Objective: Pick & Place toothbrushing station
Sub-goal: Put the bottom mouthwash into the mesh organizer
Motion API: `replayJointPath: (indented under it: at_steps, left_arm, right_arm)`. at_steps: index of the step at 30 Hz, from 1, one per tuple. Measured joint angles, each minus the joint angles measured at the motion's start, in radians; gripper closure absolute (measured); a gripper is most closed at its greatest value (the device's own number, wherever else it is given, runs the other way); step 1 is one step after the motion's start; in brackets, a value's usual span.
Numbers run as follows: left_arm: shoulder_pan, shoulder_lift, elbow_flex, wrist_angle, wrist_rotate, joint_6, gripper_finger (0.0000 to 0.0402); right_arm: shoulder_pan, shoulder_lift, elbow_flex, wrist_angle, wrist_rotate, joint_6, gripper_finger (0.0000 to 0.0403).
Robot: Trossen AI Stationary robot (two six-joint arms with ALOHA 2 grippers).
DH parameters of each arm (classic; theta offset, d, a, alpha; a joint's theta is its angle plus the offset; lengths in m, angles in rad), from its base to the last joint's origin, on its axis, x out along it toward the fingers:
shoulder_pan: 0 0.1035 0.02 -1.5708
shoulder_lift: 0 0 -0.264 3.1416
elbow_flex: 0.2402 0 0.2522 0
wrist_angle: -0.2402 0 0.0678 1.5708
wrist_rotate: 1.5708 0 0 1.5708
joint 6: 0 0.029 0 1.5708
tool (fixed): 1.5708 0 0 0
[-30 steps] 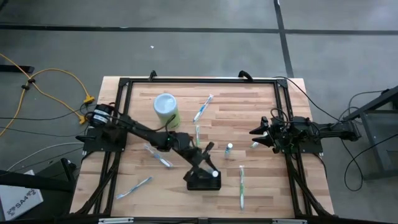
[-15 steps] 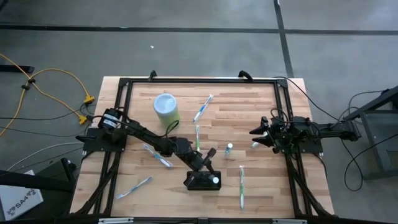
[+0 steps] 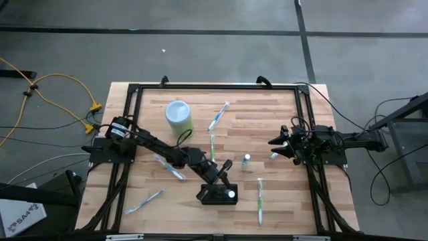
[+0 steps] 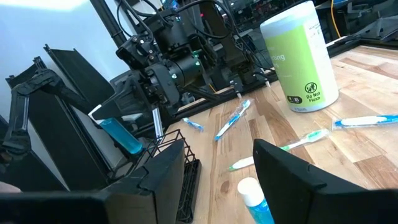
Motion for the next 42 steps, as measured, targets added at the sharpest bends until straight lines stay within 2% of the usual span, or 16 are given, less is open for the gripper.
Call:
replayJointPath:
  at_steps: [31,37,42]
  left_arm:
    - [-0.048,-0.001,0.0,0.008,0.013,-0.007,0.0312]
    - [-0.048,-0.001,0.0,0.007,0.013,-0.007,0.0312]
    - [-0.048,-0.001,0.0,0.015,0.015,-0.004,0.0312]
  right_arm:
    - [0.0,0.0,0.0,0.004,0.002,0.005,0.0219]
    - [0.023,0.022,0.0,0.13,-0.086,0.072,0.0219]
    - [0.085,0.125,0.0,0.262,-0.064,0.03,0.0219]
